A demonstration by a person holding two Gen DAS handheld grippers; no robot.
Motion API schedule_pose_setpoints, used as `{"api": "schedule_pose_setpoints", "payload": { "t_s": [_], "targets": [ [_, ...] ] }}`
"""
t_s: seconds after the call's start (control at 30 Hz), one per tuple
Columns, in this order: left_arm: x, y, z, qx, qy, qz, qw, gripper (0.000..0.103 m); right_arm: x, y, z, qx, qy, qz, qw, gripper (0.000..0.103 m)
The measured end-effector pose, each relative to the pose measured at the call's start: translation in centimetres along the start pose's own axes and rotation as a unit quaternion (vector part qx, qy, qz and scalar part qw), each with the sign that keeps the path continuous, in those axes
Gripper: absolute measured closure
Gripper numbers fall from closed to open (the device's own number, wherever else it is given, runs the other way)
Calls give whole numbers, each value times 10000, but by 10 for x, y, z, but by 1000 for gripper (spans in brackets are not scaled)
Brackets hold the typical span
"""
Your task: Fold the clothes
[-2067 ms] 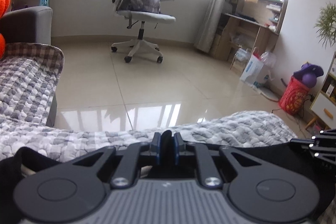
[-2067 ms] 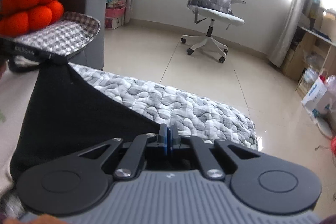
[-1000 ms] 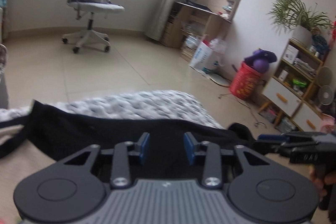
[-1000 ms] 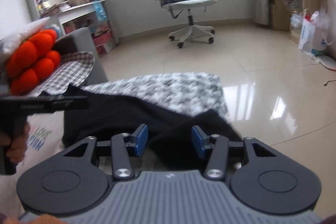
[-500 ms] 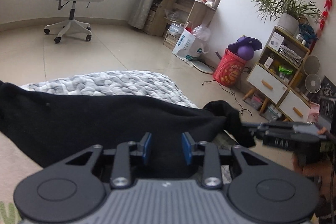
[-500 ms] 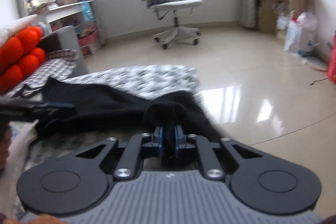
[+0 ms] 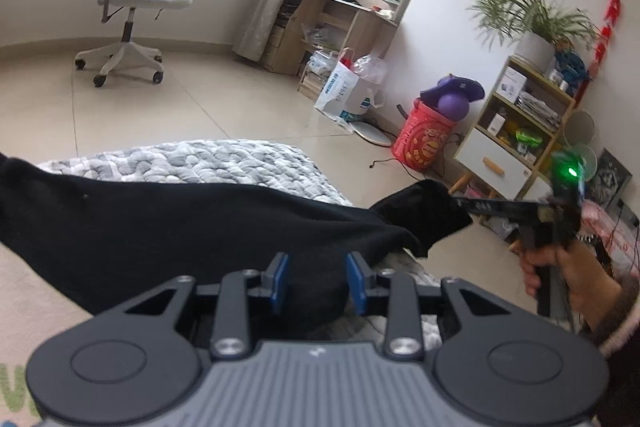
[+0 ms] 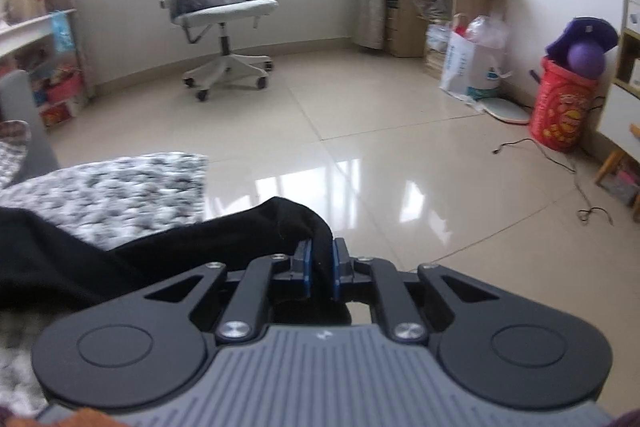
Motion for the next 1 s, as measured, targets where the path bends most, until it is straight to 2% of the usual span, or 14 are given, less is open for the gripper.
{"api": "schedule_pose_setpoints", "payload": {
  "t_s": [0.17, 0.3, 0.47, 0.73, 1.0],
  "targets": [
    [3, 6, 3, -17, -74, -3, 10000, 69, -20, 13, -3, 57, -154, -226, 9996, 94],
    [8, 7, 10, -31, 112, -50, 9999, 68, -35, 12, 3, 125, -90, -12, 9999, 94],
    [18, 2, 12, -18, 356, -98, 9993, 67, -30, -5, 6, 217, 30, 285, 9994, 94],
    [7, 0, 2, 77, 108, -10, 9999, 62, -17, -11, 4, 305, -158, 485, 9982, 94],
    [-1, -17, -9, 128, -243, 328, 9991, 57, -19, -4, 2, 56, -477, 649, 9967, 94]
  ]
}}
Point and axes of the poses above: each gripper's, at about its wrist camera, not at the fingertips, and y roughly against the way its jaws point, z to its left, x to its underside, the point moved 6 cm from there along -y, roughly the way its jaws point, and after that the axes turned 10 degrees about -y, right-handed, at the moved point
